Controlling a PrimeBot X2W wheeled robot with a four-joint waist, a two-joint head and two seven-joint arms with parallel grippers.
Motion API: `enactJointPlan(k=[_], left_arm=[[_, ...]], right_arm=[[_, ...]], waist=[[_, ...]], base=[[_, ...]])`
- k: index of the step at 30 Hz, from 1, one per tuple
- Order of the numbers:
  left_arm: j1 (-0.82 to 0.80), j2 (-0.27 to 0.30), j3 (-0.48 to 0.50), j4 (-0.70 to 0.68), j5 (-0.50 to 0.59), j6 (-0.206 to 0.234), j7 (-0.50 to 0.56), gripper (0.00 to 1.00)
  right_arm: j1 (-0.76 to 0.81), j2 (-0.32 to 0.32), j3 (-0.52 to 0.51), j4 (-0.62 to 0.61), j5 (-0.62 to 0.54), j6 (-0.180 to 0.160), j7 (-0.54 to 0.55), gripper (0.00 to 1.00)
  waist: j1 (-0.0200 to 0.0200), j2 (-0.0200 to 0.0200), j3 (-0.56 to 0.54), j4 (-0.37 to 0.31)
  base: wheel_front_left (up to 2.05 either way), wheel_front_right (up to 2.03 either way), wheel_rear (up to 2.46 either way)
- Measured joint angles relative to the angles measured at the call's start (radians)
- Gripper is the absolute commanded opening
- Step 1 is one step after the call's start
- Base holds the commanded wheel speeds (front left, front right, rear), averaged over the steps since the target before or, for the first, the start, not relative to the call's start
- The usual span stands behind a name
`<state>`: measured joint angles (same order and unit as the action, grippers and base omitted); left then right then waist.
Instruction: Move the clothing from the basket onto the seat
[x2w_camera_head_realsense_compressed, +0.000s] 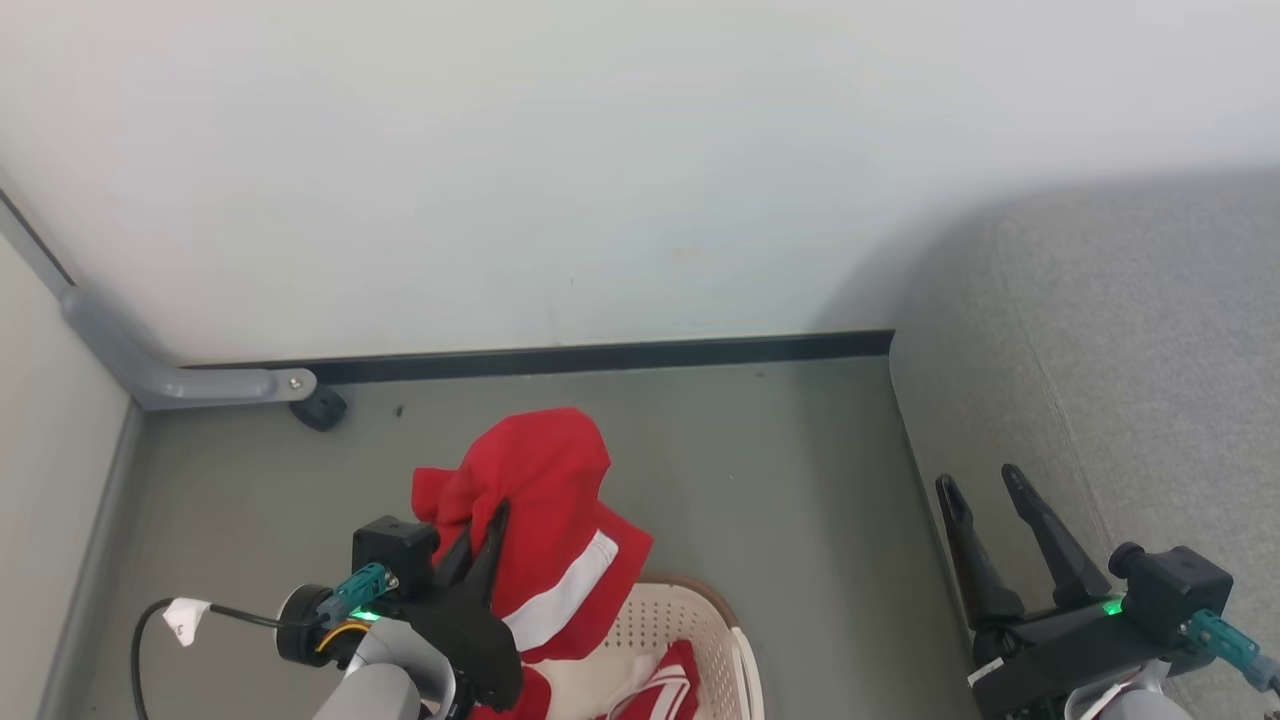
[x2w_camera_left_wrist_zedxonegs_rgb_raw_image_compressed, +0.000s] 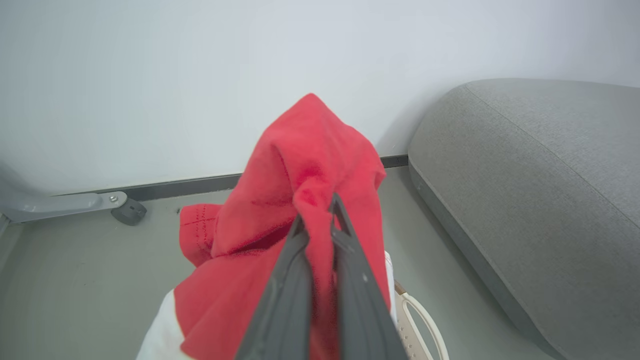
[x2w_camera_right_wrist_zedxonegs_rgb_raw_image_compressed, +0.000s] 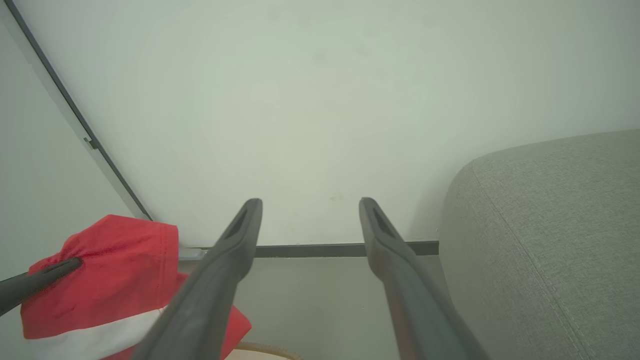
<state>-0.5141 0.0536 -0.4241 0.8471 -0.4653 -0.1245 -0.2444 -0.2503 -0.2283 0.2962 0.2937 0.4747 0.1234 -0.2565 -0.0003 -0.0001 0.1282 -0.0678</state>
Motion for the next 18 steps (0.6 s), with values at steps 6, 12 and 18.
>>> enactJointPlan(k=[6, 12, 18], left_arm=[[0.015, 0.012, -0.004, -0.099, -0.01, 0.0, -0.004, 0.0], [0.031, 0.045, -0.006, -0.247, -0.01, 0.0, -0.005, 0.0], [0.033, 0.059, -0.018, -0.335, -0.007, 0.0, -0.005, 0.0]], right_arm=[[0.021, -0.004, 0.012, -0.006, 0.003, 0.0, 0.0, 1.0], [0.045, -0.01, 0.048, -0.03, 0.019, 0.0, 0.0, 1.0], [0.04, -0.019, 0.132, -0.038, 0.019, 0.0, 0.0, 1.0]], waist=[[0.0001, 0.0, -0.047, 0.02], [0.0001, 0.0, -0.096, 0.041], [0.0003, 0.0002, -0.1, 0.043]], base=[[0.0, 0.0, 0.0], [0.0, 0.0, 0.0], [0.0, 0.0, 0.0]])
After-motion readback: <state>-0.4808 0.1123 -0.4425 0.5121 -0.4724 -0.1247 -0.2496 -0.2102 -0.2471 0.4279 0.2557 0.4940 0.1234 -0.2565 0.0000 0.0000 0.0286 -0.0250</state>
